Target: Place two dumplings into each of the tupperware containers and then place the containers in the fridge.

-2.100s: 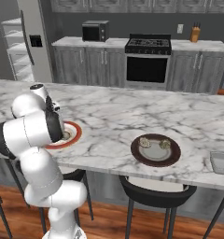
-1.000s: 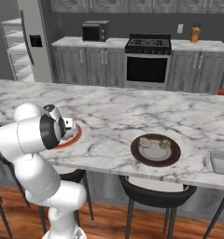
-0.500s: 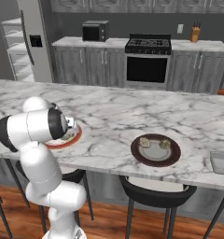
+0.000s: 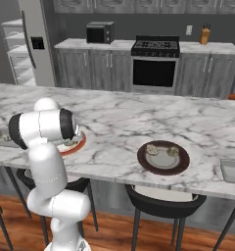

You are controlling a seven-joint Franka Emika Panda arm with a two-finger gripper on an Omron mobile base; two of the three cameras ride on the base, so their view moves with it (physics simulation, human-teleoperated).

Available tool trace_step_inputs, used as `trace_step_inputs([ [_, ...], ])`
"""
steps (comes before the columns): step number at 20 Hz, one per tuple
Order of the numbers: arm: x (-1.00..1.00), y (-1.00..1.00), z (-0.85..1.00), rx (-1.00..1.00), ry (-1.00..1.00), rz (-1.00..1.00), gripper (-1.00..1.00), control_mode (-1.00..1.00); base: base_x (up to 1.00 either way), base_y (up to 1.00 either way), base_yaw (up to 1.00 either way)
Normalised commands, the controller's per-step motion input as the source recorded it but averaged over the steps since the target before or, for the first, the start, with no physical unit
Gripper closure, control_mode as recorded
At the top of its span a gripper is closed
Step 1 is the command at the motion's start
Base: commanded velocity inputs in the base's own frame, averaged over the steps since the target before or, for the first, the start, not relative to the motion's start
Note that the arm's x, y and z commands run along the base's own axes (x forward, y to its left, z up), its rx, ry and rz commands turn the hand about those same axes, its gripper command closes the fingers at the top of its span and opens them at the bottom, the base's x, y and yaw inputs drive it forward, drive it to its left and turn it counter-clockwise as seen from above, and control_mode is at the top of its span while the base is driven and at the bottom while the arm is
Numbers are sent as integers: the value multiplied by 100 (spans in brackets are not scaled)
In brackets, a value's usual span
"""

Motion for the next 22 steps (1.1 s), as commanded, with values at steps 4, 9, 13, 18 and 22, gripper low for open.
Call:
trace_step_inputs([
  [4, 13, 47, -59, 0, 5, -7, 100, -100, 0, 0, 0],
  [9, -40, 8, -32, 5, 13, -24, 100, -100, 0, 0, 0],
  [13, -97, 6, 49, 21, -2, -28, 100, -100, 0, 0, 0],
  [18, -73, 56, 100, 13, -22, 2, 100, -100, 0, 0, 0],
  [22, -3, 100, 98, 1, 6, 27, 100, -100, 0, 0, 0],
])
